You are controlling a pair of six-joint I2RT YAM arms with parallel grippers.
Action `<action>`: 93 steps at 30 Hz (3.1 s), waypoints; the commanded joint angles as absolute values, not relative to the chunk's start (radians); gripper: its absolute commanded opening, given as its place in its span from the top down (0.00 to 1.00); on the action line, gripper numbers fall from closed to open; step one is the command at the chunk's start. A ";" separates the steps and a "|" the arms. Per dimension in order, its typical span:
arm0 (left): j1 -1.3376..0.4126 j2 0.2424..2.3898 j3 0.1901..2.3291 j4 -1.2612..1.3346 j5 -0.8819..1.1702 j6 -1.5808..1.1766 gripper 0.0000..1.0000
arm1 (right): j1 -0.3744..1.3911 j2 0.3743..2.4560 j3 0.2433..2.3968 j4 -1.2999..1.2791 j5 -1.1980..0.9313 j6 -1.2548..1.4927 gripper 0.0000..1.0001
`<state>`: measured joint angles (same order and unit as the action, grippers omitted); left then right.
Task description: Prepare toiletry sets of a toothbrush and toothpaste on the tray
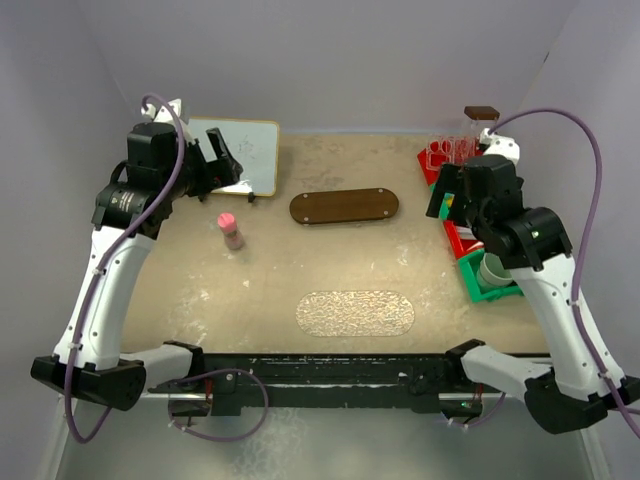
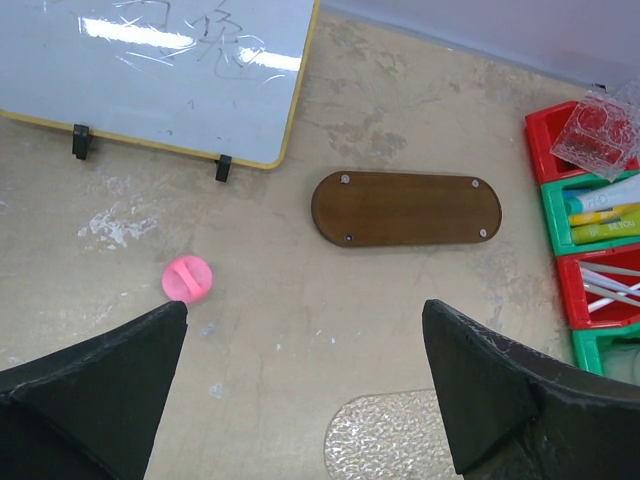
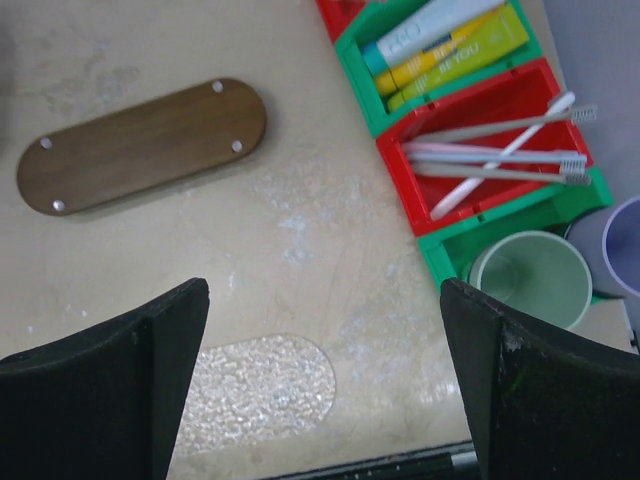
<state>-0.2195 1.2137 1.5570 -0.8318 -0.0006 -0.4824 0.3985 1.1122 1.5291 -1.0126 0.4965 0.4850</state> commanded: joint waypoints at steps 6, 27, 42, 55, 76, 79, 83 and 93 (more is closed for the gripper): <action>-0.251 1.199 1.578 -0.793 0.059 -0.454 0.02 | 0.402 1.213 1.625 -0.867 0.556 0.309 0.00; -0.398 1.142 1.545 -0.807 -0.049 -0.341 0.04 | 0.039 1.219 1.288 -1.103 0.441 0.521 0.21; -0.426 1.138 1.552 -0.829 -0.110 -0.316 0.04 | -0.092 1.302 1.107 -0.827 0.382 0.340 0.62; -0.426 1.149 1.564 -0.836 -0.098 -0.322 0.03 | -0.095 1.264 1.099 -0.846 0.406 0.314 0.95; -0.427 1.158 1.574 -0.851 -0.093 -0.360 0.03 | -0.084 1.159 1.488 -1.066 0.369 0.208 1.00; -0.426 1.161 1.582 -0.862 -0.099 -0.363 0.03 | -0.010 1.208 1.575 -1.054 0.344 0.197 1.00; -0.426 1.176 1.586 -0.862 -0.101 -0.385 0.02 | 0.180 1.327 1.698 -1.032 0.370 0.178 1.00; -0.425 1.249 1.655 -0.891 -0.121 -0.414 0.01 | 0.477 1.742 1.988 -0.939 0.322 0.167 1.00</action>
<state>-0.4213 1.2373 1.5867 -0.8860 -0.0998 -0.3912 0.4145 1.6253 1.8561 -0.9920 0.3603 0.1928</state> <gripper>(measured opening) 0.984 0.022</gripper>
